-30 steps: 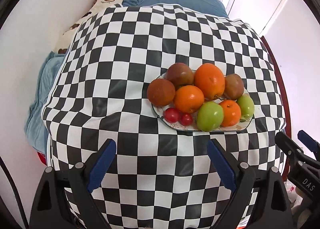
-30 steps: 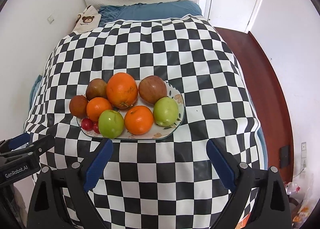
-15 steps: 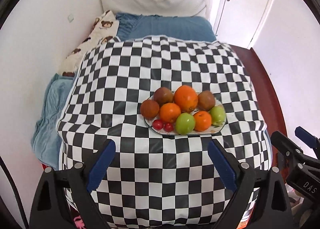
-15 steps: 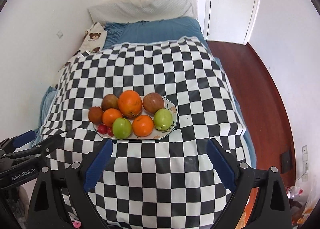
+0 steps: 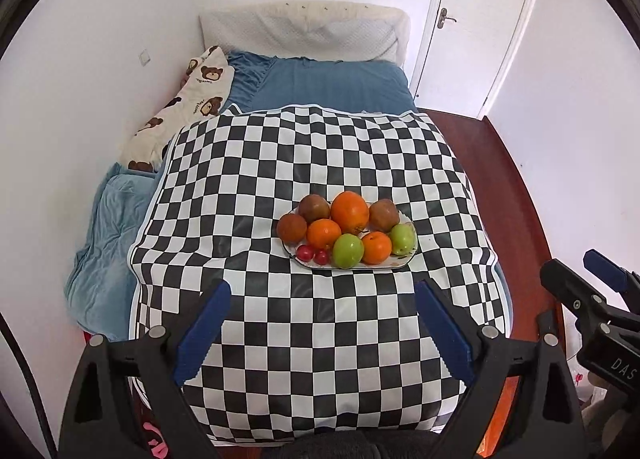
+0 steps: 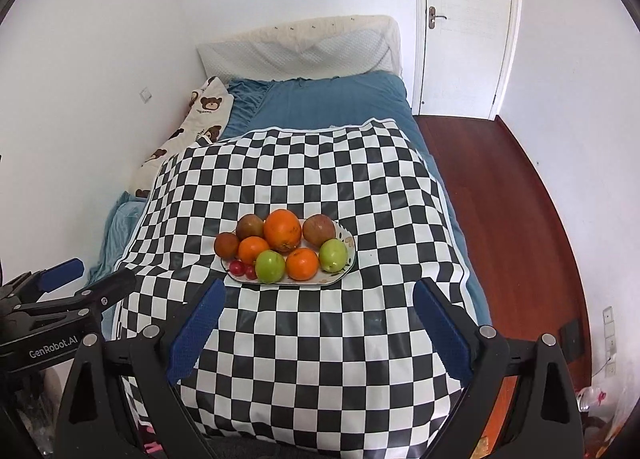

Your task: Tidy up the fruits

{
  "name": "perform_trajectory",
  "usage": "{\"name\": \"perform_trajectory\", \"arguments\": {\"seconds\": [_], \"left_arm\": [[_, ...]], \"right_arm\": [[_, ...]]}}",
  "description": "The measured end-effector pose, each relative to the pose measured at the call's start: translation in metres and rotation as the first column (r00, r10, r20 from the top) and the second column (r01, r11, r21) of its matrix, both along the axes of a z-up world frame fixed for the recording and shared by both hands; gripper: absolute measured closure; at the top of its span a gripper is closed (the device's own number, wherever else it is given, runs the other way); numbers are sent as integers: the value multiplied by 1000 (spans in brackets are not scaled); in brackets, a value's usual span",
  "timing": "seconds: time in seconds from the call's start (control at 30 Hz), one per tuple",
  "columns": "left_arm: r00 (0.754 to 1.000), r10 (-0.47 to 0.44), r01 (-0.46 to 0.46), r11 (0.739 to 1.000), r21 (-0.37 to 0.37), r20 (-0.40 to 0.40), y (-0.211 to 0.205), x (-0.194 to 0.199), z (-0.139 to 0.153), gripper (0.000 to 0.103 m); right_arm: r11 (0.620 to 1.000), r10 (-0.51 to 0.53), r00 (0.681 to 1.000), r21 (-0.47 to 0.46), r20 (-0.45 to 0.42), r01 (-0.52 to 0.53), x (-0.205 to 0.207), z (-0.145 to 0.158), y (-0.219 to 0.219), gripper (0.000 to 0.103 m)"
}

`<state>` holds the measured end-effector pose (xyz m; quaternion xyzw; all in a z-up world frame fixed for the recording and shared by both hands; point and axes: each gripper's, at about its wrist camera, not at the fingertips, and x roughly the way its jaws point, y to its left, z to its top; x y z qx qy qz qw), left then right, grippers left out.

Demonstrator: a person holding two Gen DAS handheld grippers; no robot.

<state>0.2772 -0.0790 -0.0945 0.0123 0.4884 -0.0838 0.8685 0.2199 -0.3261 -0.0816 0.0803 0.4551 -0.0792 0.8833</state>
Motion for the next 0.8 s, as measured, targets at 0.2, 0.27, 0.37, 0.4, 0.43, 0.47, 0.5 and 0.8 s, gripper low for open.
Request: {"name": "perform_trajectory", "arguments": {"seconds": [0.2,0.27,0.37,0.4,0.43,0.47,0.5,0.8], "left_arm": [[1000,2,-2,1000,5,22,-1,-13,12,9],[999,6,-6,1000,9,33,-1,-17,15,9],[999,6,-7,1000,12,36,-2,-19,17,9],[999,5,-5,1000,12,36,-2,-19,18,9],[999,5,-6,1000,11,38,-2,-19,18,9],[999,4,-4,1000,13,40,-3,-19,19,9],[999,2,-3,1000,14,41,-4,-19,19,9],[999,5,-5,1000,7,38,-5,-20,23,9]], "right_arm": [[1000,-5,1000,-8,17,5,-12,18,0,6],[1000,-4,1000,-4,21,4,-13,21,-1,6],[1000,-1,1000,-1,23,1,-15,24,0,6],[1000,1,1000,1,22,-1,-15,24,0,6],[1000,3,1000,0,21,-3,-15,24,1,6],[1000,5,1000,2,21,-5,-16,25,3,6],[1000,8,1000,5,19,-8,-16,25,4,6],[1000,19,1000,10,14,-19,-15,23,5,6]]}}
